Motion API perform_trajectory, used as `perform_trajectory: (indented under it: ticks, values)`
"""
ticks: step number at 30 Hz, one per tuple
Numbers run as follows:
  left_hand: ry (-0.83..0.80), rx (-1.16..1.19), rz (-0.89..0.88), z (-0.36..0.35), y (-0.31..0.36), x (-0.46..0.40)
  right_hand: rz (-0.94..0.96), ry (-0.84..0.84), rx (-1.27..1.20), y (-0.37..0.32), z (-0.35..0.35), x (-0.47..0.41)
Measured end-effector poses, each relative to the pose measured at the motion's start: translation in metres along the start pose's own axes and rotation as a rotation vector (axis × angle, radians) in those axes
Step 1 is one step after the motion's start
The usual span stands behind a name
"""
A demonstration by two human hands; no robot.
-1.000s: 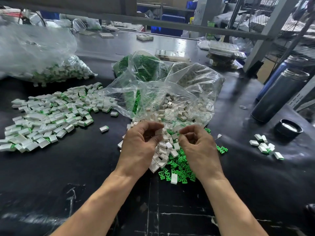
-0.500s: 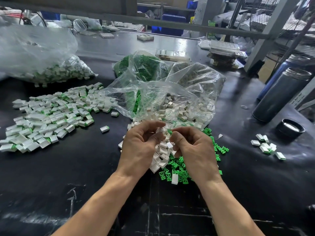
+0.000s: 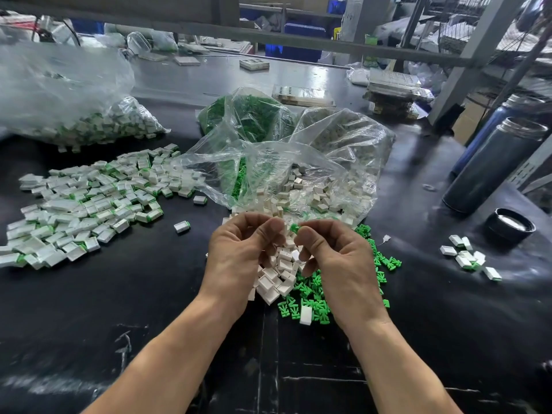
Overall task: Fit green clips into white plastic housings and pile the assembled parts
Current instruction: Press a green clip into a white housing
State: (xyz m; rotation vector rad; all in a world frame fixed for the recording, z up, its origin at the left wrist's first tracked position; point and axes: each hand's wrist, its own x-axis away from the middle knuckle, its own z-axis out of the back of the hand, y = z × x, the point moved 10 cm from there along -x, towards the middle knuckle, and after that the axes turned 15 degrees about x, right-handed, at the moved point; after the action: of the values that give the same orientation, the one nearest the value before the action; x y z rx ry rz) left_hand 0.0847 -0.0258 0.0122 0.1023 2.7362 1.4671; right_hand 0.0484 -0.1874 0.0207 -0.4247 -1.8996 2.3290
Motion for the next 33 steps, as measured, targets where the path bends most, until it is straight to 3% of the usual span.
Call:
perform_trajectory:
  ticks: [17,25,33]
  values:
    - [-0.031,0.162,0.186,0.002,-0.026,-0.005,-0.005,0.010,0.008,-0.001,0.000,0.000]
    - [-0.037,-0.029,0.032,0.002,-0.010,-0.004,0.037,0.063,0.132,-0.001,0.004,0.001]
    - [-0.094,-0.158,-0.003,-0.004,-0.004,-0.002,0.038,0.089,0.177,-0.002,0.007,0.000]
